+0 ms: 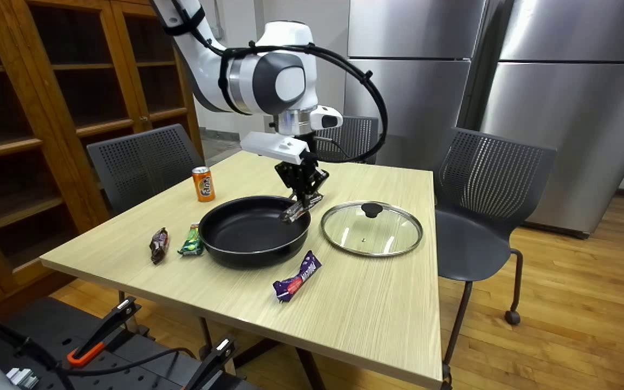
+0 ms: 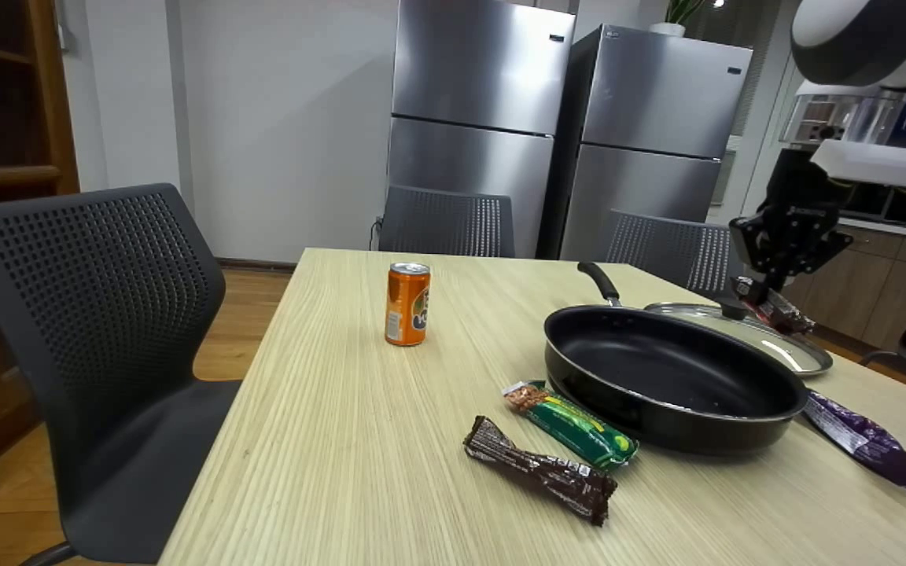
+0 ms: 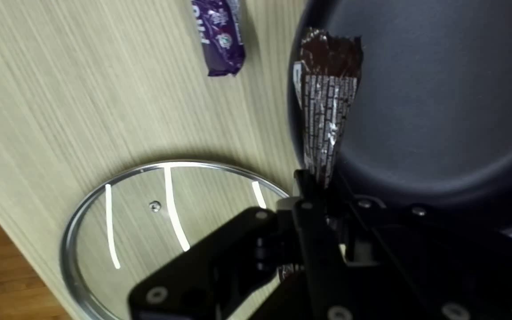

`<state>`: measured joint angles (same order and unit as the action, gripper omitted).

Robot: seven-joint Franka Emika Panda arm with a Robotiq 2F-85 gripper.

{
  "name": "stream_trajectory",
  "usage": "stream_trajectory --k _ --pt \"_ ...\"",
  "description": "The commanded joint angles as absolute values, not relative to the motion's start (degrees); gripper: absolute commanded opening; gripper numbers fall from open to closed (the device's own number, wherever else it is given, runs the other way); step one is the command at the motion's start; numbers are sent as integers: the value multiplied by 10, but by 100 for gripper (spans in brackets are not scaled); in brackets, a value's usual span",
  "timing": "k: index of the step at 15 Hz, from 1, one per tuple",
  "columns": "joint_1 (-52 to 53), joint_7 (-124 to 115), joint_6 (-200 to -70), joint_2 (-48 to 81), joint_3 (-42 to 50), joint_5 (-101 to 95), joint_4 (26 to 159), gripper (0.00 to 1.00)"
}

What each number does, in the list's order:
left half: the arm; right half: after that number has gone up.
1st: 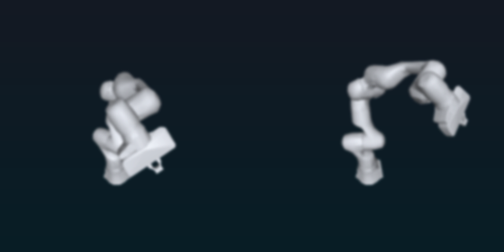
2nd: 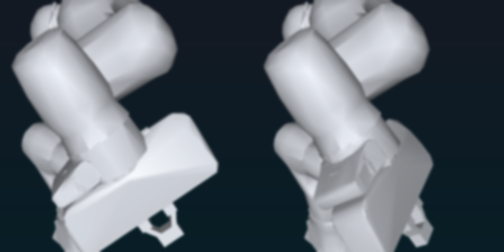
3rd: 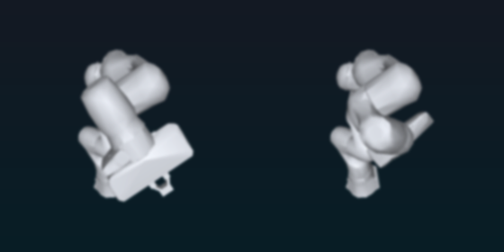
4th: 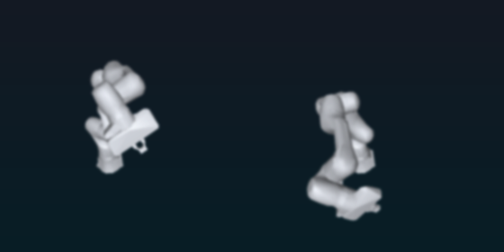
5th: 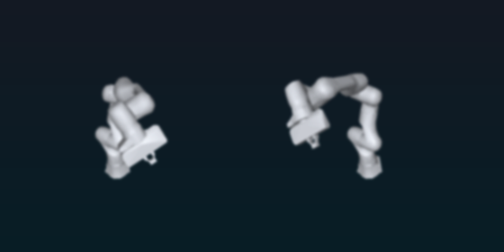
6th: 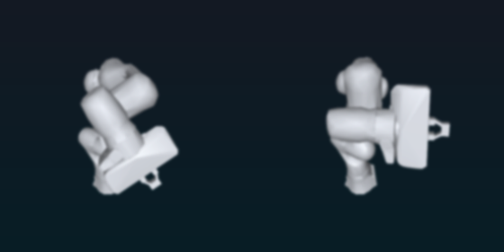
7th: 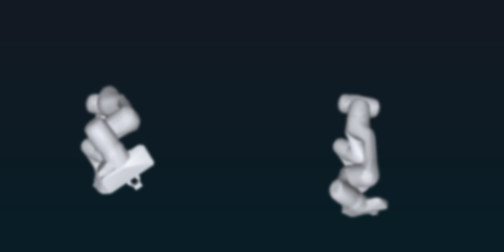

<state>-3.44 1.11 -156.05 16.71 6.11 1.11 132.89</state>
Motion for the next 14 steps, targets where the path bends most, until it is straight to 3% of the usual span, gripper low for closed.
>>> stream_trajectory --k 1,14 --pt "-26 14 -1556 168 29 20 1328 3" --pt "-7 0 -1564 216 23 -1 1329 3"
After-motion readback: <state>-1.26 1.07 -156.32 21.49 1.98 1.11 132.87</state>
